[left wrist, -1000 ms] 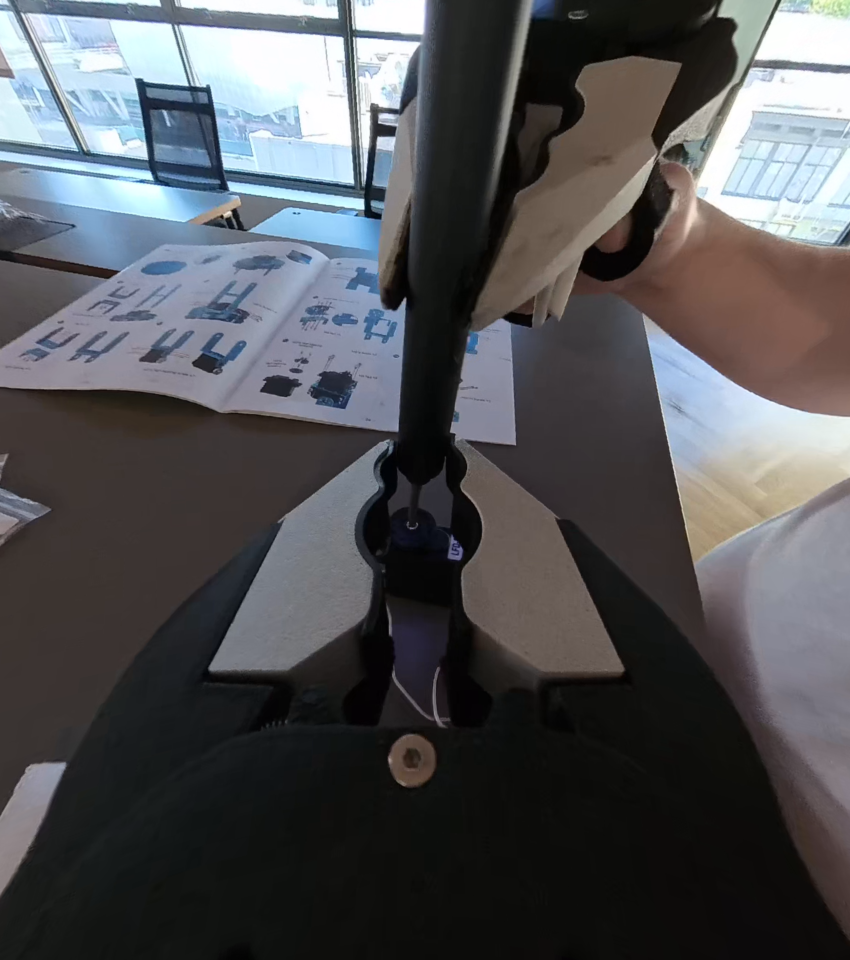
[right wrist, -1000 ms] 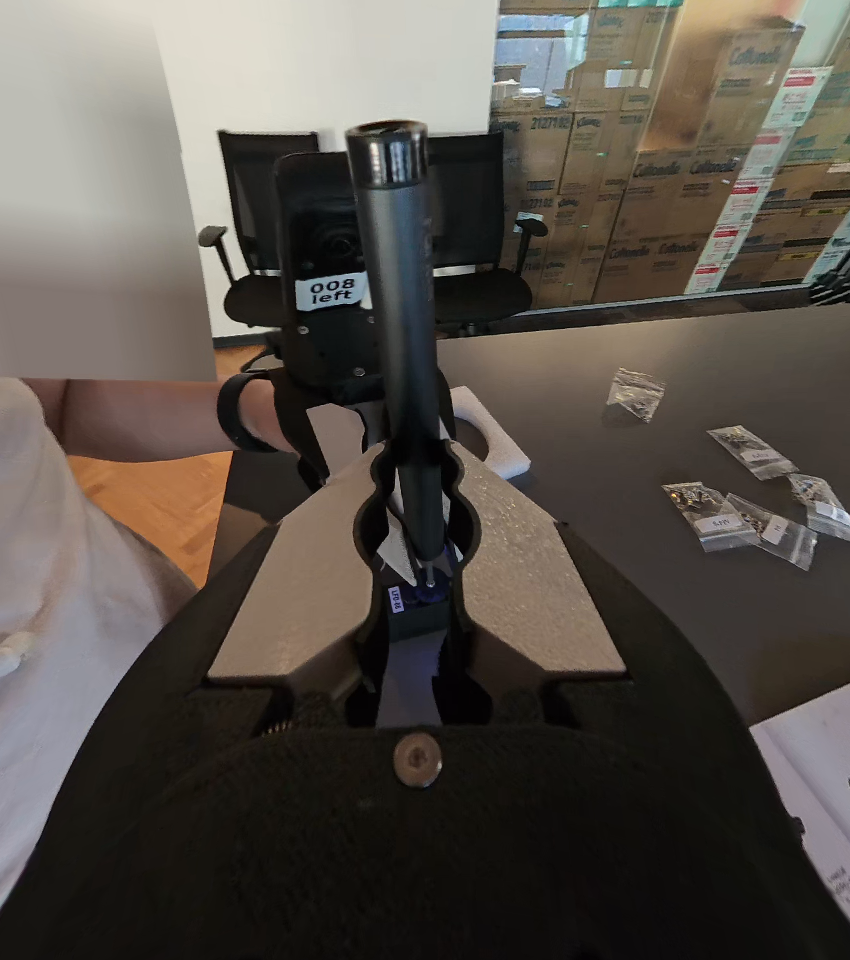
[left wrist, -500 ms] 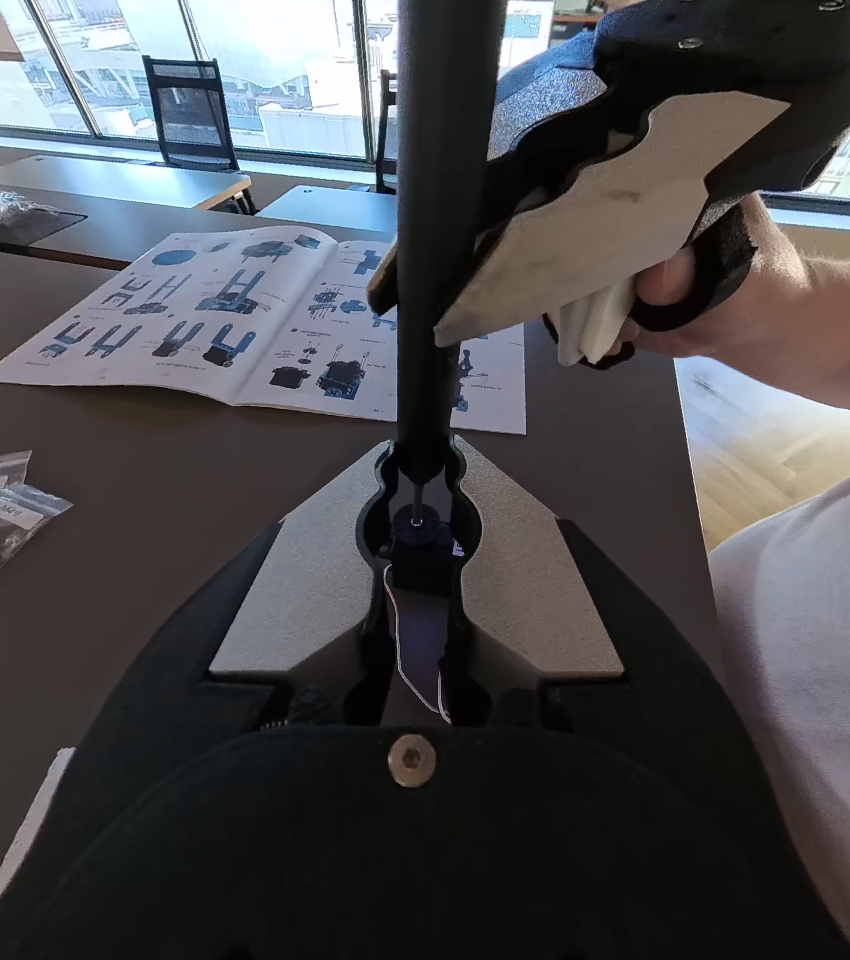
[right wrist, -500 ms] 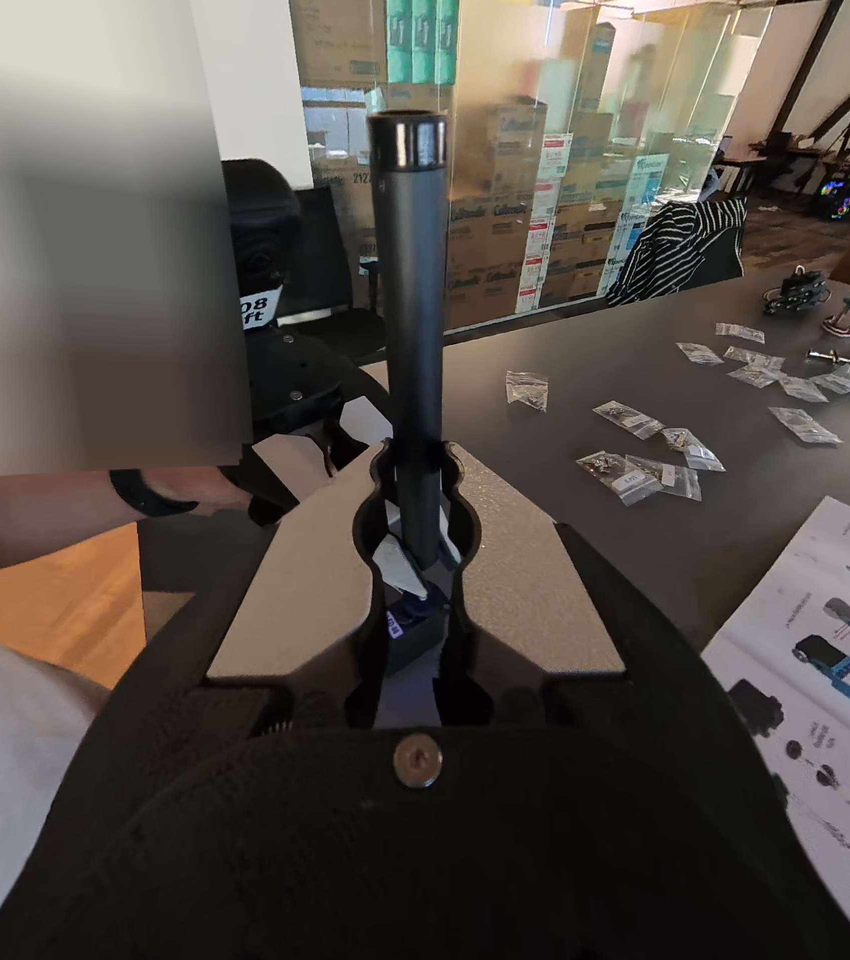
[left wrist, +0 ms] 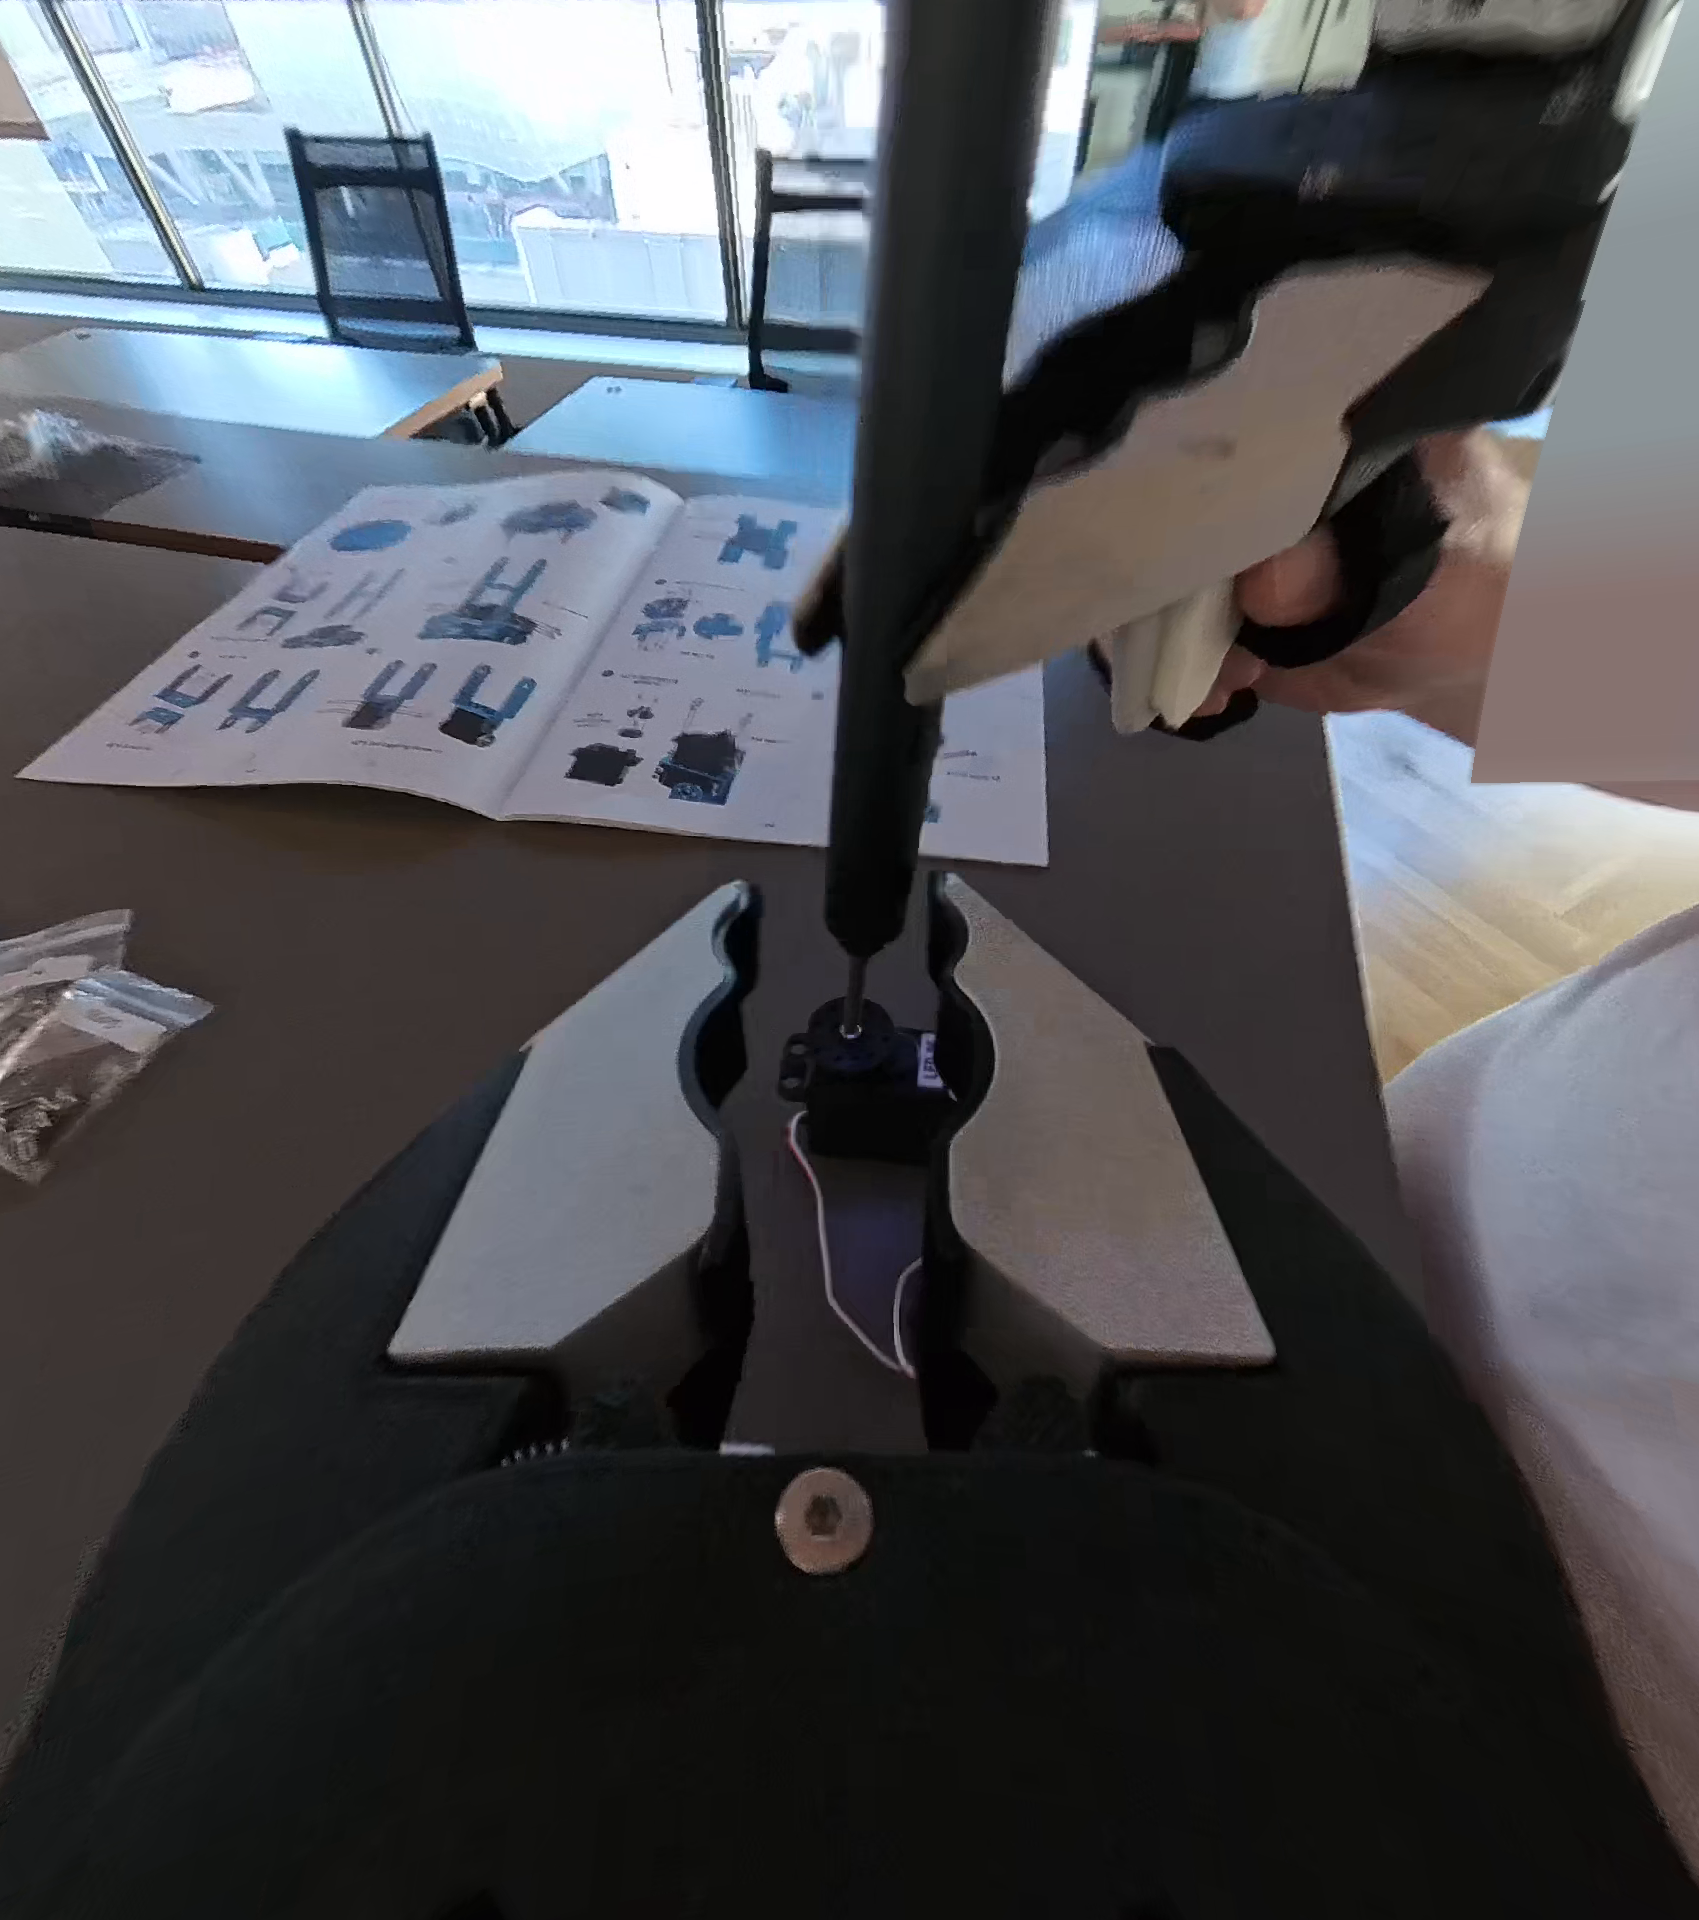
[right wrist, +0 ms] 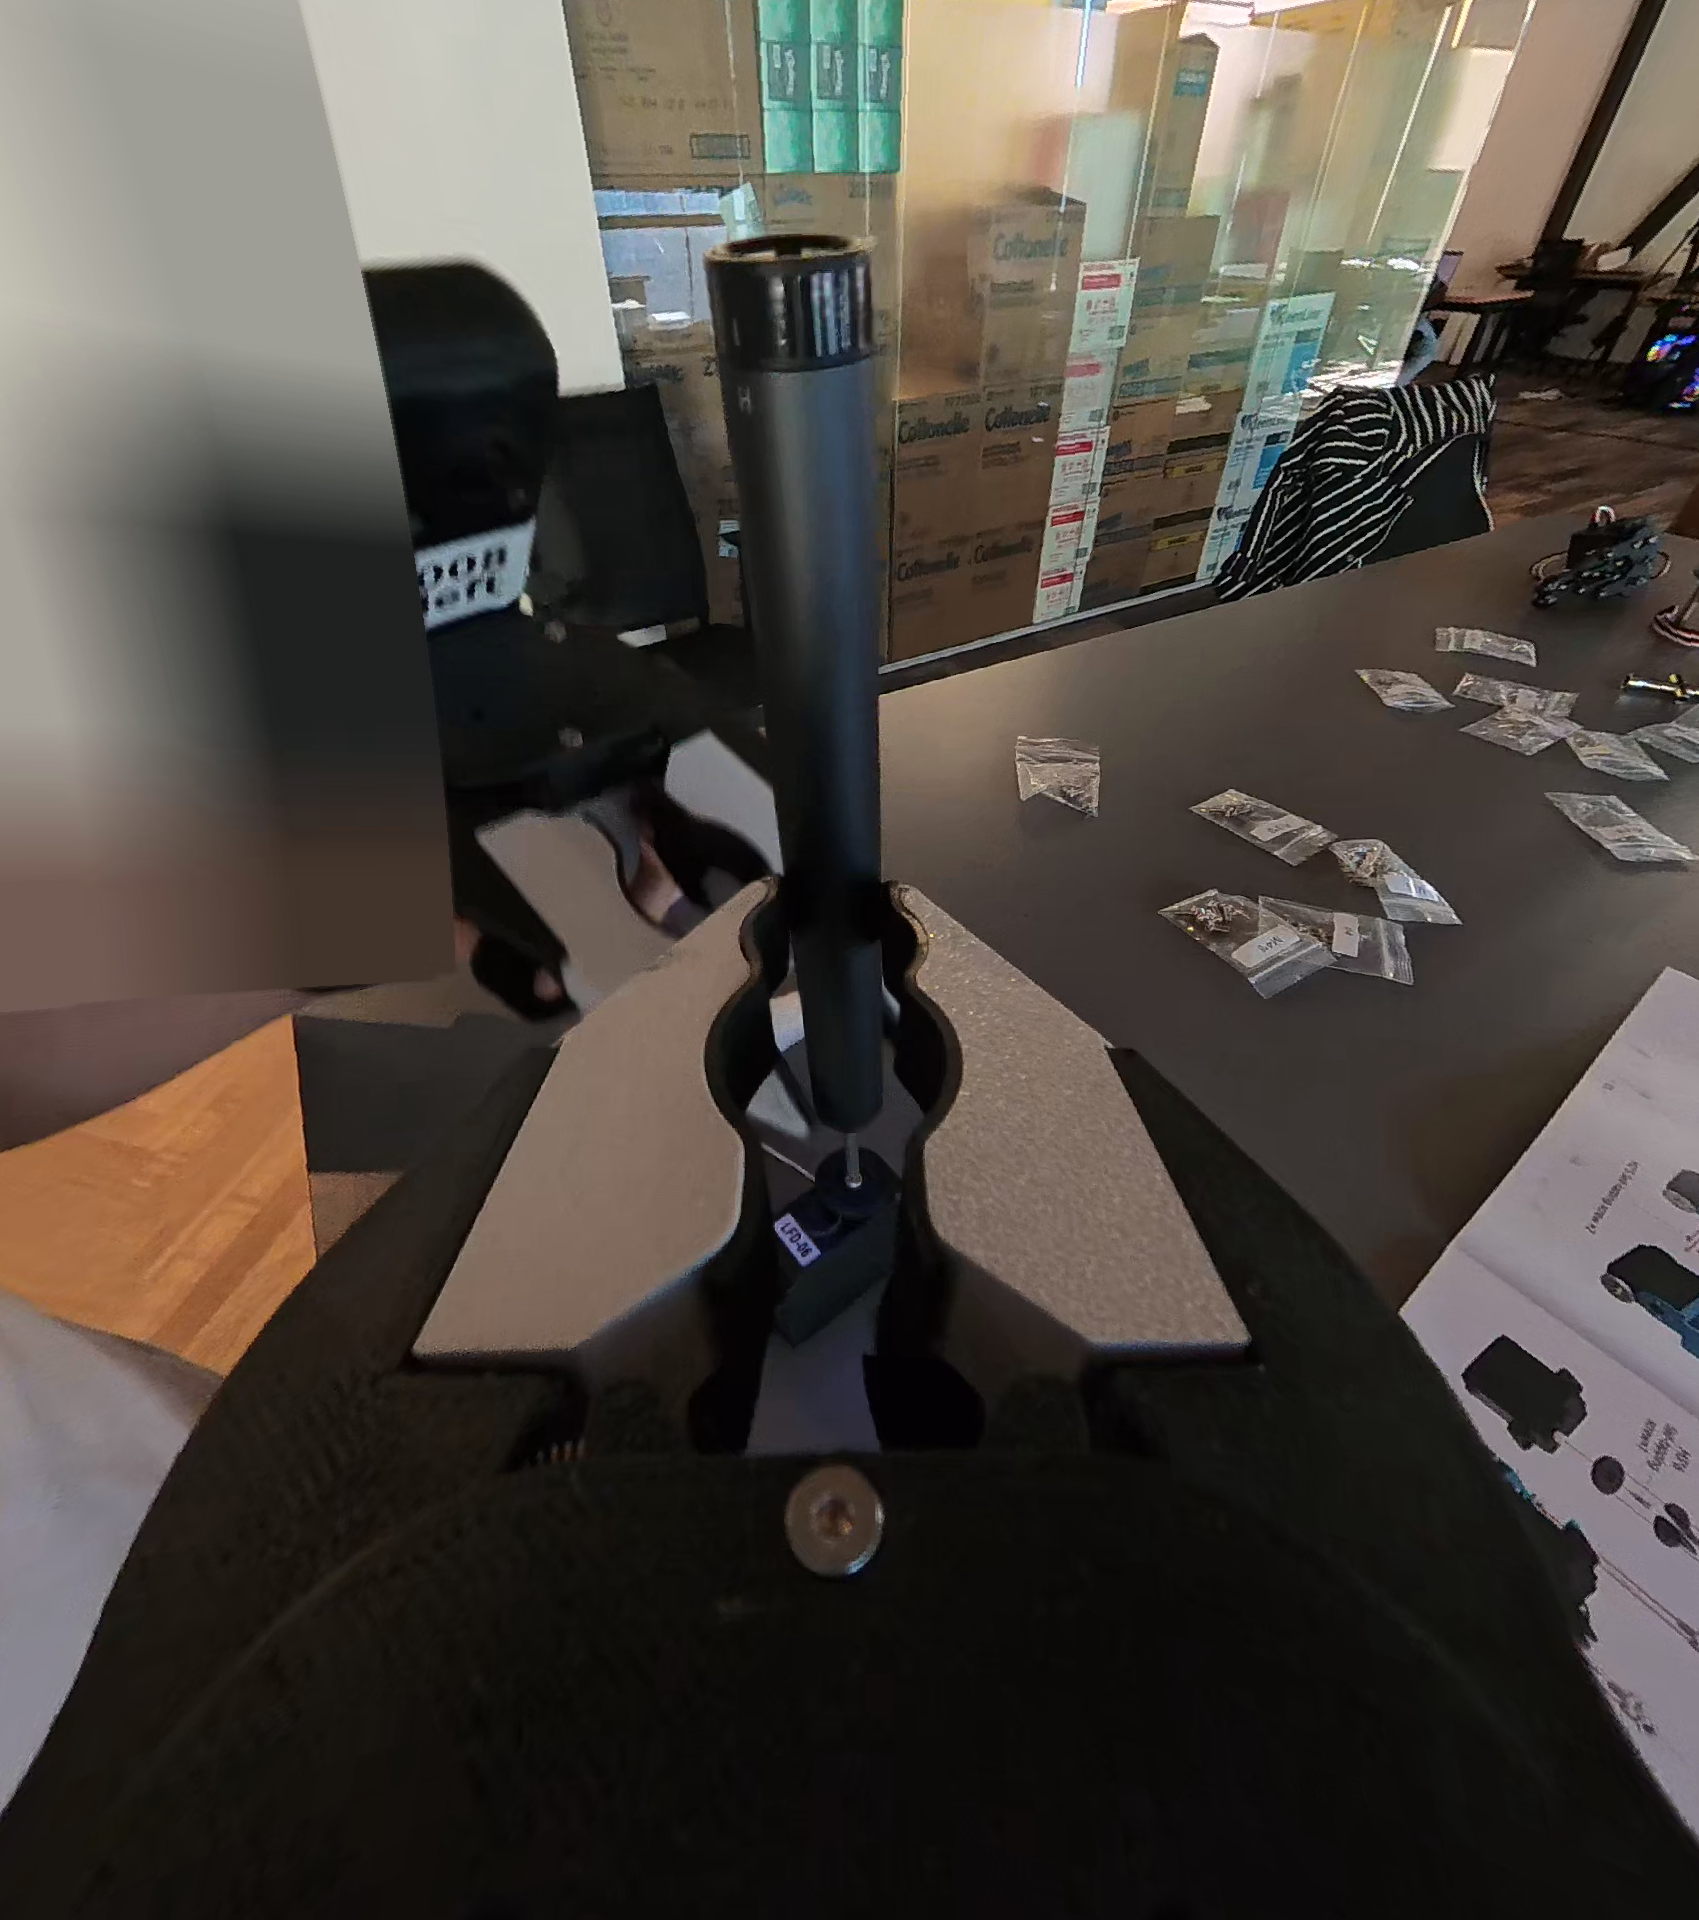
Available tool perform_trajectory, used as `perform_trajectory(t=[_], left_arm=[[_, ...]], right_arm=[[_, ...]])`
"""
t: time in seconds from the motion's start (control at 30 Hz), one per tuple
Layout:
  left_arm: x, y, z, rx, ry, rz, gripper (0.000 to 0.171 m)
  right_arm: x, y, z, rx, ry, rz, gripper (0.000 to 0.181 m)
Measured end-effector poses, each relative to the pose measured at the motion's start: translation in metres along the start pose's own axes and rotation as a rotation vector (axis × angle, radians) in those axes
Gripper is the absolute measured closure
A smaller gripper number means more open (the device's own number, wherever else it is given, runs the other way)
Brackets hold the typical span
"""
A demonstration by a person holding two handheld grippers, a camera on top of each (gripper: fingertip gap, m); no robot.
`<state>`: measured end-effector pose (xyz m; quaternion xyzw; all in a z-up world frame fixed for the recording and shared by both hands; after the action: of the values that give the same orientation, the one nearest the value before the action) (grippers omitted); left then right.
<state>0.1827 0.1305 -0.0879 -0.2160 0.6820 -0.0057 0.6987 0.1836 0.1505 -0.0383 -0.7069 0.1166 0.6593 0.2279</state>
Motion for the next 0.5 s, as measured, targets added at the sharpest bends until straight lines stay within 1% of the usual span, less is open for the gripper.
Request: perform_trajectory(t=[0.07,0.1,0.13,0.2,0.33,0.43,0.5], left_arm=[[-0.009,-0.017,-0.001,0.071,-0.059,0.018,0.137],[-0.009,-0.022,-0.004,0.089,-0.107,-0.008,0.128],[-0.006,-0.025,-0.007,0.089,-0.137,-0.039,0.125],[-0.003,-0.022,-0.006,0.057,-0.119,-0.053,0.122],[-0.002,0.001,-0.003,-0.039,-0.016,-0.028,0.133],[-0.003,0.013,0.003,0.028,-0.039,0.012,0.155],[-0.003,0.015,0.002,0.03,-0.038,0.023,0.156]], right_arm=[[0.0,0.001,0.0,-0.016,-0.004,-0.009,0.165],[0.0,0.002,-0.001,-0.02,-0.013,-0.014,0.165],[0.0,0.003,-0.001,-0.024,-0.02,-0.021,0.165],[-0.001,0.003,-0.002,-0.031,-0.028,-0.029,0.165],[-0.001,0.004,-0.002,-0.047,-0.029,-0.042,0.165],[-0.001,0.005,0.0,-0.056,-0.018,-0.049,0.165],[0.0,0.004,0.004,-0.056,-0.013,-0.071,0.165]])
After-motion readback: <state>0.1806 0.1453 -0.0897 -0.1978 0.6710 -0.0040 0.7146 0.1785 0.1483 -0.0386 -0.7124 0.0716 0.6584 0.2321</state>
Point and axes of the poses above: each gripper's, where its closed fingertips meet, y out along the fingers, x out of its underside, z = x × y across the jaws, the point moved 2 cm from there along -y, back along the fingers, and after that the axes turned 1 degree about y, right-handed, at the moved point
